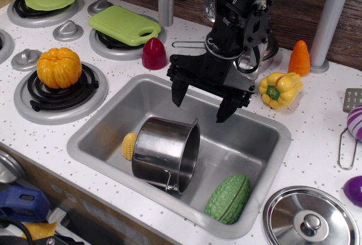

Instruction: Flip pot upright in sink

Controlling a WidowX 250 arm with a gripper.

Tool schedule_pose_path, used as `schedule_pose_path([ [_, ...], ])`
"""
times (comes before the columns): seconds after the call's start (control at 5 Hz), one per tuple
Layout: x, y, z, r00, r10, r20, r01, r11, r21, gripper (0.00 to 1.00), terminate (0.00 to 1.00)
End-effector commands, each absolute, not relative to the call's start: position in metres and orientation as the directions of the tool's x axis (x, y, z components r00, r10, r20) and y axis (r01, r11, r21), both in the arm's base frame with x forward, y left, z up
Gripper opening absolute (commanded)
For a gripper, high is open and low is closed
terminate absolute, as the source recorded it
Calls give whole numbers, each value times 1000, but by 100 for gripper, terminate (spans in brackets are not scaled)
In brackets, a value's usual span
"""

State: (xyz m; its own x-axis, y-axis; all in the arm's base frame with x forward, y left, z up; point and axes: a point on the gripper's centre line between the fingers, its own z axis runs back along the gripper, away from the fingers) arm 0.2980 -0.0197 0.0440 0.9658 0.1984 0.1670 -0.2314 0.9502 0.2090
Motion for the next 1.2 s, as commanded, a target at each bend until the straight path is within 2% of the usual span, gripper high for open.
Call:
schedule_pose_path([
  [0.0,298,-20,44,966,198,167,-231,950,209,100,0],
  [0.8,289,-28,18,965,156,210,-242,838,489,100,0],
  [1.0,287,-25,10,964,144,224,-243,823,513,100,0],
])
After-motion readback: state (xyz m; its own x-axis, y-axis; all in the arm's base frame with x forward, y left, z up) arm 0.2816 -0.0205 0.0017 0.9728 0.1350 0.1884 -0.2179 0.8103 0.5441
